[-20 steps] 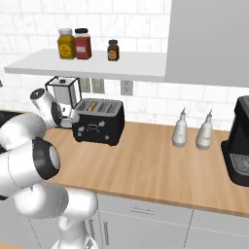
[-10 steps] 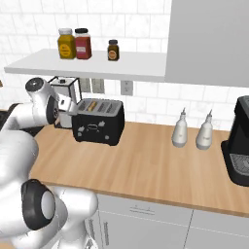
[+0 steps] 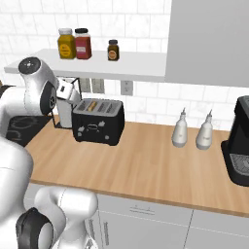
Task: Start the toaster. Once the lever pops up, take the bread to the plate on the dining counter.
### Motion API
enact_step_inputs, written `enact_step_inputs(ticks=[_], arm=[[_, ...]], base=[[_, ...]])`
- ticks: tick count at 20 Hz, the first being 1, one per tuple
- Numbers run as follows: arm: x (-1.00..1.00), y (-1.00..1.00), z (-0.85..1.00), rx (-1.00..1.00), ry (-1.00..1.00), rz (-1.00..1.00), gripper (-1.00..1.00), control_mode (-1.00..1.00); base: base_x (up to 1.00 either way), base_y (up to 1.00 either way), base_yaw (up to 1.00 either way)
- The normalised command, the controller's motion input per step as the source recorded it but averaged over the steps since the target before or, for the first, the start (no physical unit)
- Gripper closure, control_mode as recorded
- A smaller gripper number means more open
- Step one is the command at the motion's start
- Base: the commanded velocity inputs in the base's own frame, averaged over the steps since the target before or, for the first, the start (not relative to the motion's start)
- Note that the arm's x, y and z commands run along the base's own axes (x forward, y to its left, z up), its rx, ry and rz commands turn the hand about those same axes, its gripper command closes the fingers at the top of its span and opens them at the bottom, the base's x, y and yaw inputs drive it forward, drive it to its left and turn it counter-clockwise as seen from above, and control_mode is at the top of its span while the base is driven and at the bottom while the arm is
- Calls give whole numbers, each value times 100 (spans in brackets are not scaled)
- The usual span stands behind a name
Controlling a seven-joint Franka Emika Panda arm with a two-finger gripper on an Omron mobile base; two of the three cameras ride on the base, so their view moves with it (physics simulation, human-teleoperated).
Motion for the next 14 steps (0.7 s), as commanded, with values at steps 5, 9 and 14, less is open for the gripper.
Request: enact_step_inputs(ticks=[5, 9, 14], arm=[[-36, -12, 66, -2, -1, 0, -100, -100], [-17, 0, 18, -4, -1, 0, -100, -100], [0, 0, 0, 0, 0, 0, -100, -100]], base=[[0, 0, 0], [0, 0, 0], [0, 0, 0]])
